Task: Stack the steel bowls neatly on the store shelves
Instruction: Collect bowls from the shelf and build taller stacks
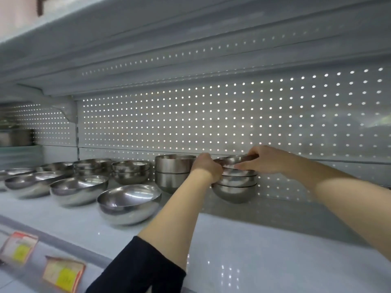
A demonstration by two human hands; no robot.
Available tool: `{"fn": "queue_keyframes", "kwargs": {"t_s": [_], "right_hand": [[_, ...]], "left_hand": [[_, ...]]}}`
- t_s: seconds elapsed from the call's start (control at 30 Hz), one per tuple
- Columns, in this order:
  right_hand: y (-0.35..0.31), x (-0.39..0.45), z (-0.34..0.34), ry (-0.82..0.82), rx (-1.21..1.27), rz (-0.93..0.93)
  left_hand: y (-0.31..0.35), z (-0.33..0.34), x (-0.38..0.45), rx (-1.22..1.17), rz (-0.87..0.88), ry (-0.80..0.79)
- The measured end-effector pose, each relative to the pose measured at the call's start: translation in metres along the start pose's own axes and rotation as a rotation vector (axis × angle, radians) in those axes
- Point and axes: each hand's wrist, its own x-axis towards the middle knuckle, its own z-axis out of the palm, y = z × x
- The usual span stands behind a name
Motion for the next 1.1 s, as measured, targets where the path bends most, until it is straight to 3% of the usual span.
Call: {"fn": "queue_keyframes", "kwargs": {"t_s": [0.23,0.37,0.5,0.73,0.9,1.1], "right_hand": [[-0.066,-0.053,-0.019,0.053,-0.188,-0.039],[-0.119,-0.085,0.022,0.071,-0.156,-0.2],[-0.154,-0.095,0.069,-0.023,-0.174,-0.258],[-0.163,-0.097,0.117,-0.152,-0.156,-0.169],[-0.167,-0.093,0.129,-0.181,-0.016,-0.163],[-0.181,-0.084,0.125,-0.136,0.084,-0.223]], "left_hand": [[-0.047,-0.102,-0.051,0.221,0.266,-0.02],[-0.101,-0.163,-0.071,0.507,0.316,0.032],[-0.141,-0.179,-0.066,0.588,0.317,-0.042],[-0.184,-0.181,-0.056,0.424,0.269,-0.195],[-0.199,-0.185,-0.053,0.17,0.246,-0.278],[-0.198,-0.207,-0.051,0.103,0.302,-0.181]]}}
